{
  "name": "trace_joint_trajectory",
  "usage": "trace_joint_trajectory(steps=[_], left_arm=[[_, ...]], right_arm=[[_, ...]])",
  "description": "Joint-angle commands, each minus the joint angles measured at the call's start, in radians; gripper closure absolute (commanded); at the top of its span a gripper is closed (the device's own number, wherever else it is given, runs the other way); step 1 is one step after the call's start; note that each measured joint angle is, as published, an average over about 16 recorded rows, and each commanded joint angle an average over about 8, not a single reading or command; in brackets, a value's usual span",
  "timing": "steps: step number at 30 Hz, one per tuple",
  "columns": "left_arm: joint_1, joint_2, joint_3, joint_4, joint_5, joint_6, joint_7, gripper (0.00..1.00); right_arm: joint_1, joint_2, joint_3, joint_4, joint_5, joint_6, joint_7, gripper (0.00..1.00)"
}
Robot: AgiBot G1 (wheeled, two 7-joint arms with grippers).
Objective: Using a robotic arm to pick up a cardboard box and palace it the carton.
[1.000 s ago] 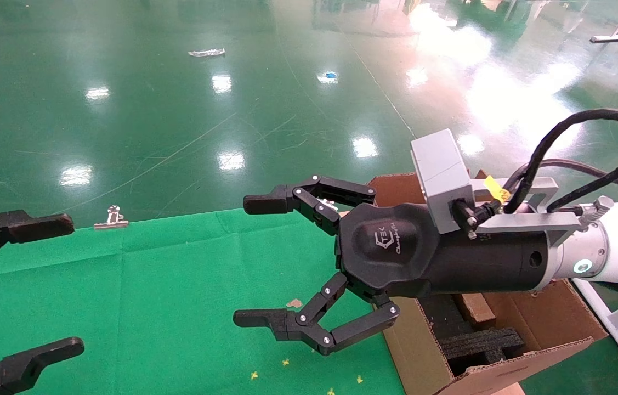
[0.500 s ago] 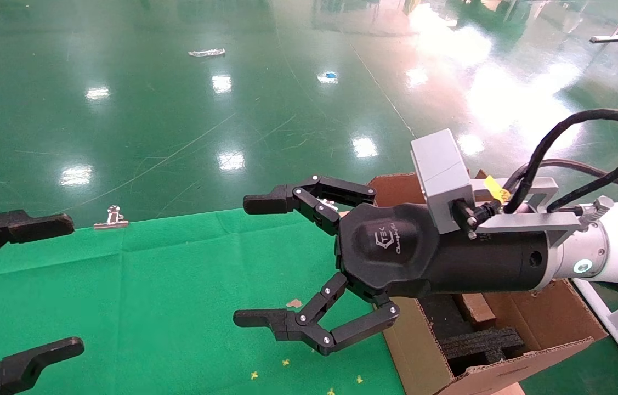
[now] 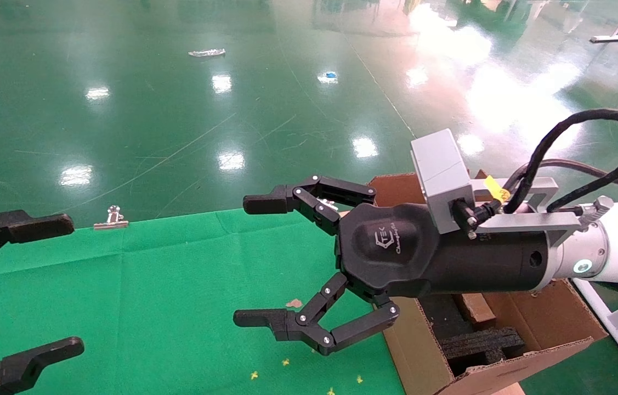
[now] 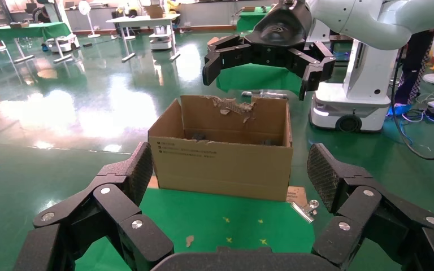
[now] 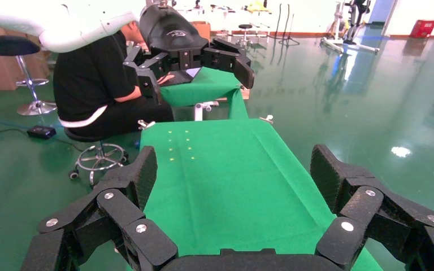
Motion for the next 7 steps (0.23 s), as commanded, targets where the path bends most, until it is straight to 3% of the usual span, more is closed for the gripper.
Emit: trace_joint_trajectory(steps=[1,7], left_arm=[[0.0,0.0,0.0,0.0,0.0,0.0,0.0,0.0],[0.0,0.0,0.0,0.0,0.0,0.0,0.0,0.0]], right_arm=[[0.0,0.0,0.0,0.0,0.0,0.0,0.0,0.0],[0.0,0.0,0.0,0.0,0.0,0.0,0.0,0.0]])
